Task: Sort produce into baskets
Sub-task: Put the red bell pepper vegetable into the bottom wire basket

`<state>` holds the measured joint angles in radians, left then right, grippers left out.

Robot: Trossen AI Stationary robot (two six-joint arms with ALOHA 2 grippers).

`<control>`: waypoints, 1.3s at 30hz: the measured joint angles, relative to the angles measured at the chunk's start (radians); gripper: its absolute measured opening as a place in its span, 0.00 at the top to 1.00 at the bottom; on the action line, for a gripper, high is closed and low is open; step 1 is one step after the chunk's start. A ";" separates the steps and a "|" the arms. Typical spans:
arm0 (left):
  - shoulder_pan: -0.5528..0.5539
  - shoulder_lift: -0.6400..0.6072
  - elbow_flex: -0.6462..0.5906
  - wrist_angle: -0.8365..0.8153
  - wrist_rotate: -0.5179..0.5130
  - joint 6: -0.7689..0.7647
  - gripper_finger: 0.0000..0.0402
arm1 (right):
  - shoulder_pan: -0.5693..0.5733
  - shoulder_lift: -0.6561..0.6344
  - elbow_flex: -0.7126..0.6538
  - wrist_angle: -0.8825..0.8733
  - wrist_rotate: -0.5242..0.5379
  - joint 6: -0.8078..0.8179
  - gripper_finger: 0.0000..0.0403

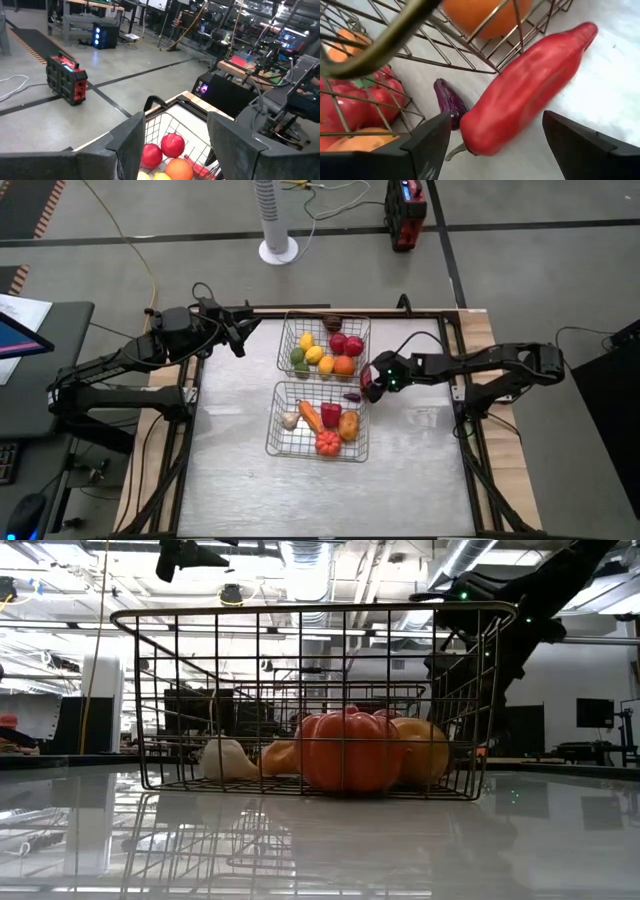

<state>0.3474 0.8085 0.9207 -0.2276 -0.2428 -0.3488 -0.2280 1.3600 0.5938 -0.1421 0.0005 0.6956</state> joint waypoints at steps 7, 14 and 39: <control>0.000 0.000 0.000 0.000 0.000 0.008 0.50 | 0.060 0.002 -0.006 0.002 0.083 -0.018 0.16; 0.000 0.000 0.000 0.000 0.009 0.009 0.50 | 0.012 0.002 -0.056 0.024 0.082 -0.008 0.18; 0.000 -0.049 0.000 -0.022 0.019 0.008 0.50 | 0.002 -0.101 -0.013 -0.079 0.128 -0.291 0.22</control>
<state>0.3473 0.7600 0.9207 -0.2497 -0.2240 -0.3406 -0.2255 1.2594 0.5803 -0.2207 0.1284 0.4043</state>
